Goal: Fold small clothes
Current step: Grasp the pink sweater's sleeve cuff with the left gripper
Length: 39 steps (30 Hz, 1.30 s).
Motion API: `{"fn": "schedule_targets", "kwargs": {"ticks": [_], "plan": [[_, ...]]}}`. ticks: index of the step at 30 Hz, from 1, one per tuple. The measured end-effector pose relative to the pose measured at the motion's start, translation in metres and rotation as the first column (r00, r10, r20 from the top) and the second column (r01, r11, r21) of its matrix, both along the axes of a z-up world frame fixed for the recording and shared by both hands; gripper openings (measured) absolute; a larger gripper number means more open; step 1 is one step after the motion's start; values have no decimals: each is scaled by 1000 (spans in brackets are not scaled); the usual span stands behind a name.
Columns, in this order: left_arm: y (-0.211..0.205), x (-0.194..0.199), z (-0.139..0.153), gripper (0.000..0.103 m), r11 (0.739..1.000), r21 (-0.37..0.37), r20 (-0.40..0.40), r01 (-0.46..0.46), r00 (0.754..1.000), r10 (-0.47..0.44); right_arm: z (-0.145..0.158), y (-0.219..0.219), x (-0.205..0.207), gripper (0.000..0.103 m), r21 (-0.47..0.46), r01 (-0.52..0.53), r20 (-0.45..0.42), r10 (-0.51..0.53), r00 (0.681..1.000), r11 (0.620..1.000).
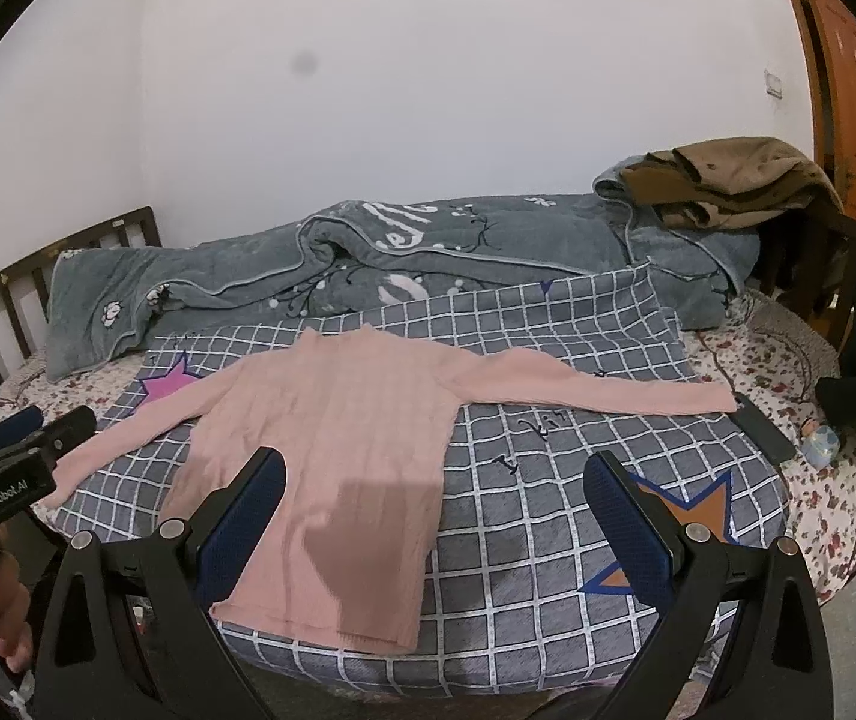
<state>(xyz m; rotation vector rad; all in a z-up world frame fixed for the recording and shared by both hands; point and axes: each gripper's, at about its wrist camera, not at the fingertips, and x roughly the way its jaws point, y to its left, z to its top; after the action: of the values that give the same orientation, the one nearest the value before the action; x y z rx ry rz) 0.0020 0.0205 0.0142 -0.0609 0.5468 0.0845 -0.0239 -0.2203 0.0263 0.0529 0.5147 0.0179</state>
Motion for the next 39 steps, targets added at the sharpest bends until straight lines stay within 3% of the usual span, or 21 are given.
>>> {"fn": "schedule_targets", "kwargs": {"ticks": [3, 5, 8, 14, 19, 22, 26, 29, 32, 36, 39], "plan": [[5, 6, -4, 89, 999, 28, -3, -44, 999, 44, -2, 0, 7, 101, -4, 5, -2, -5, 1000, 1000], [11, 9, -8, 98, 995, 44, 15, -85, 996, 84, -5, 1, 11, 101, -13, 16, 13, -15, 1000, 1000], [24, 15, -18, 99, 994, 35, 45, -102, 994, 100, -10, 4, 19, 101, -30, 22, 36, -21, 999, 999], [64, 42, -60, 99, 988, -56, -22, -142, 990, 141, -33, 13, 46, 101, -11, -17, -5, 17, 1000, 1000], [118, 62, -109, 98, 972, -135, -146, -190, 975, 170, -62, 29, 73, 101, -15, -56, -50, 55, 997, 998], [162, 62, -135, 97, 943, -244, -162, -225, 968, 189, -75, 36, 87, 101, -12, -62, -71, 61, 996, 998], [209, 59, -154, 96, 903, -320, -160, -285, 956, 245, -91, 45, 103, 100, 31, -100, -112, 103, 988, 995], [250, 57, -170, 95, 848, -406, -175, -340, 940, 293, -104, 50, 114, 99, 67, -110, -143, 119, 983, 992], [280, 64, -186, 88, 809, -431, -211, -399, 917, 340, -115, 53, 117, 95, 98, -127, -149, 140, 979, 987], [304, 73, -200, 80, 776, -466, -231, -425, 905, 357, -125, 58, 118, 89, 78, -144, -164, 155, 974, 987], [322, 73, -209, 73, 727, -530, -214, -437, 898, 384, -131, 61, 119, 89, 17, -122, -180, 123, 976, 992]]}}
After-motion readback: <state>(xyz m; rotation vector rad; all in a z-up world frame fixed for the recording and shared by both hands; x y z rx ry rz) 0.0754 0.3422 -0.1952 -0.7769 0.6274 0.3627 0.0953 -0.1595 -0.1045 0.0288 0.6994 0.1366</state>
